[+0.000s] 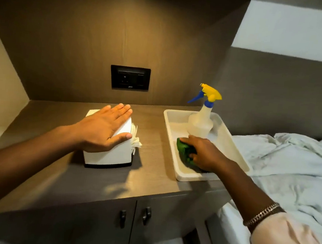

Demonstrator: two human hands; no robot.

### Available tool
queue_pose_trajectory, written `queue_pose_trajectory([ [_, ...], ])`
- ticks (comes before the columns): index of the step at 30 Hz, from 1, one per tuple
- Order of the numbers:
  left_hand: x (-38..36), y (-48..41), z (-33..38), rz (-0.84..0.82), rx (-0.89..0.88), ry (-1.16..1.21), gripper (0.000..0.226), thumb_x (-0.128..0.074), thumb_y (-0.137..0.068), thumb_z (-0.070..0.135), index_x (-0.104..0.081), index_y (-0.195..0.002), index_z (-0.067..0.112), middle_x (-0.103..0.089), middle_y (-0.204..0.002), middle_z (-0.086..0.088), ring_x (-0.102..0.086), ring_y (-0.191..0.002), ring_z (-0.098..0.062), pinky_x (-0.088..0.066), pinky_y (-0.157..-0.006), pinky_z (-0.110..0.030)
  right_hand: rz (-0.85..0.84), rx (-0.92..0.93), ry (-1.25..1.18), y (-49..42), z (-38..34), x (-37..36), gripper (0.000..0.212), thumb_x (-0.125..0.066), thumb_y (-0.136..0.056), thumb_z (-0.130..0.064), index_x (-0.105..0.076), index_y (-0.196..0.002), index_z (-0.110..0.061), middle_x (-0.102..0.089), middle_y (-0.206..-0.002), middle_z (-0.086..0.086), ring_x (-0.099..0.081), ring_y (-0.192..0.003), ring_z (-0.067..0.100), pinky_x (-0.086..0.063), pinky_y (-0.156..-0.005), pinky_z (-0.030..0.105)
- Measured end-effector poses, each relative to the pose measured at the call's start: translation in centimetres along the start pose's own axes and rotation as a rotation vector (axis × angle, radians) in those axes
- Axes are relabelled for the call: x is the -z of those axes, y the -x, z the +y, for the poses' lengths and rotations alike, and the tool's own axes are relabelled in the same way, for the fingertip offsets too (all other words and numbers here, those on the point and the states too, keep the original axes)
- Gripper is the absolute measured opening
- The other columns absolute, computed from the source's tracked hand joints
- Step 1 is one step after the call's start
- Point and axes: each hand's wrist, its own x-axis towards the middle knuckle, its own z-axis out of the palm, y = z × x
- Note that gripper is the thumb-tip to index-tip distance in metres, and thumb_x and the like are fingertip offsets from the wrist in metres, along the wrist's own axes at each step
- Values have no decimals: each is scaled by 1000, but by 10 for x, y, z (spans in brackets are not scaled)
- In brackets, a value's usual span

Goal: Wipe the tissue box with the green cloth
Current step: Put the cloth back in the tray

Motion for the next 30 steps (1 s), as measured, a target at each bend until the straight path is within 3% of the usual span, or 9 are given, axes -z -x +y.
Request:
queue_pose_trajectory([
  [6, -11, 26, 34, 271, 169, -116, 86, -21, -87, 69, -25, -149, 10, -29, -156, -13, -27, -145, -30, -15, -116, -41, -508, 24, 78, -17, 27, -13, 76, -48, -96, -24, -1, -153, -37, 14, -165, 2, 13, -151, 33, -3, -120, 60],
  [8, -17, 38, 48, 368, 196, -73, 79, -24, -90, 61, -31, -146, 6, -34, -153, -17, -31, -143, -34, -21, -117, -51, -490, 45, -16, -22, 26, 7, 72, -50, -94, -21, -11, -153, -34, -2, -167, 5, -4, -152, 31, -11, -122, 52],
  [12, -46, 55, 106, 789, 417, 398, 67, -42, -93, 42, -25, -148, 9, -21, -159, -13, -16, -149, -28, -23, -115, -58, -45, 291, -538, -58, -34, 43, 55, -56, -95, -25, -38, -147, -23, -48, -149, 2, -45, -135, 19, -33, -111, 33],
  [15, -70, 50, 154, 956, 655, 677, 78, -40, -92, 51, -10, -152, 11, -2, -163, -10, -2, -150, -20, -12, -121, -33, -191, 287, -999, -92, -104, 30, 39, -48, -98, -38, -54, -133, -21, -57, -140, 3, -50, -131, 20, -35, -112, 39],
  [17, -75, 40, 170, 1015, 809, 880, 74, -41, -92, 44, -9, -152, 14, -8, -162, -10, -14, -145, -5, -13, -111, -7, -283, 164, -1100, -106, -131, 10, 50, -42, -97, -51, -57, -129, -16, -60, -136, 10, -52, -128, 27, -36, -114, 44],
  [20, -77, 30, 169, 1106, 869, 1159, 68, -40, -88, 34, -20, -150, 13, -21, -154, 2, -31, -119, 28, -28, -93, 4, -341, 84, -1086, -112, -136, -16, 61, -35, -92, -66, -71, -106, -18, -74, -110, 12, -64, -109, 31, -50, -98, 39],
  [22, -81, 30, 162, 1164, 833, 1274, 68, -41, -87, 40, -28, -148, 12, -29, -151, 6, -37, -121, 22, -34, -96, -2, -318, 79, -1074, -110, -132, -24, 69, -35, -88, -72, -74, -90, -15, -77, -96, 8, -69, -96, 21, -51, -95, 40],
  [25, -85, 37, 148, 1201, 755, 1498, 75, -44, -84, 53, -33, -147, 14, -42, -149, 6, -42, -132, 1, -37, -109, -24, -280, 80, -1108, -88, -128, -29, 75, -34, -88, -72, -72, -102, -9, -74, -109, 14, -68, -100, 15, -51, -100, 41],
  [30, -76, 57, 99, 948, 607, 1601, 58, -31, -86, 69, -56, -128, 39, -68, -125, 4, -63, -116, -20, -54, -87, -34, -227, 151, -1305, -8, -133, -54, 56, -36, -87, -69, -69, -106, -28, -79, -94, -12, -74, -88, 3, -57, -68, 18],
])
